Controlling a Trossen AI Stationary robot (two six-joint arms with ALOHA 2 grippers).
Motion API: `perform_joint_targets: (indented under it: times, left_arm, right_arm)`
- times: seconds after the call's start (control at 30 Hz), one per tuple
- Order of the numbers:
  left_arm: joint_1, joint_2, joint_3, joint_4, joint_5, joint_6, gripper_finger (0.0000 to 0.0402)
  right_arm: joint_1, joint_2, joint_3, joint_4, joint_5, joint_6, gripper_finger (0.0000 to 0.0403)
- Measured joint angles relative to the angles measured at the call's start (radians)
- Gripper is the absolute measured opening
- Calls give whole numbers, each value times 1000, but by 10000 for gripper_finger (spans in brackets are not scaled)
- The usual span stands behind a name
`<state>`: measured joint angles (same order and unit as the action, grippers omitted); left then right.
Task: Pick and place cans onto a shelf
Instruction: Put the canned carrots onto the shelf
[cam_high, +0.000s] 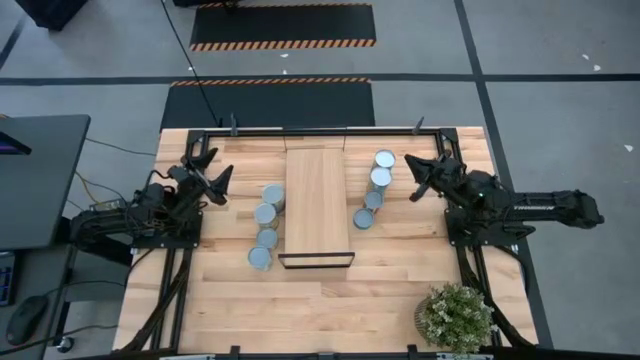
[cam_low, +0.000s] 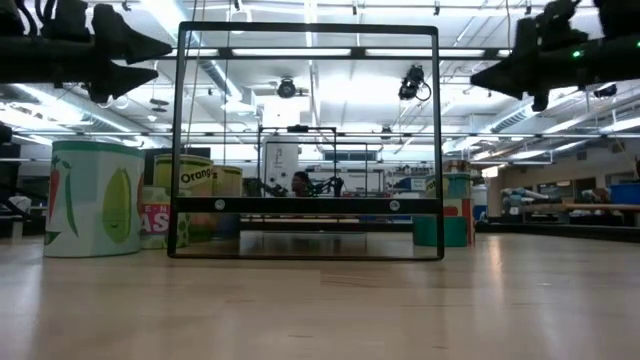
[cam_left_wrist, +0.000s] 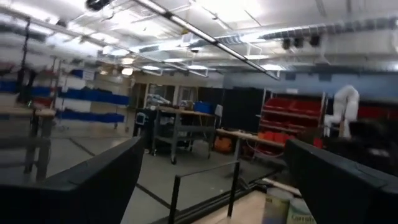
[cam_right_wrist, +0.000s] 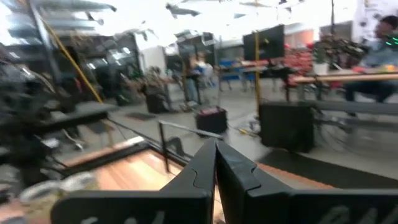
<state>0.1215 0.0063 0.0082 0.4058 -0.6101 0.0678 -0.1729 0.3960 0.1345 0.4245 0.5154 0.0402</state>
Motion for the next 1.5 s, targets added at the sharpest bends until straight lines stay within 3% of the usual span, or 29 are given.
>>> perform_joint_targets:
  times: [0.17, 0.43, 0.57, 0.73, 1.03, 1.2, 1.5]
  left_arm:
    - [0, 0, 0, -3, 81, 73, 396]
    - [0, 0, 43, -8, 93, 146, 396]
    - [0, 0, 45, -61, 124, 104, 396]
    - [-1, 0, 46, -75, 196, 68, 396]
    - [-1, 0, 47, -83, 194, 48, 396]
    - [-1, 0, 47, -86, 194, 52, 396]
    - [-1, 0, 48, -83, 193, 57, 396]
  right_arm:
    - [-117, 156, 72, -34, -90, 36, 19]
    - [-213, 362, 195, -118, -256, 73, 33]
    - [-200, 454, 297, -269, -277, 84, 74]
    - [-141, 571, 436, -522, -279, 117, 159]
    - [-62, 752, 667, -905, -220, 211, 307]
    - [-27, 853, 788, -1052, -230, 132, 339]
    - [-31, 1036, 979, -1257, -255, -131, 346]
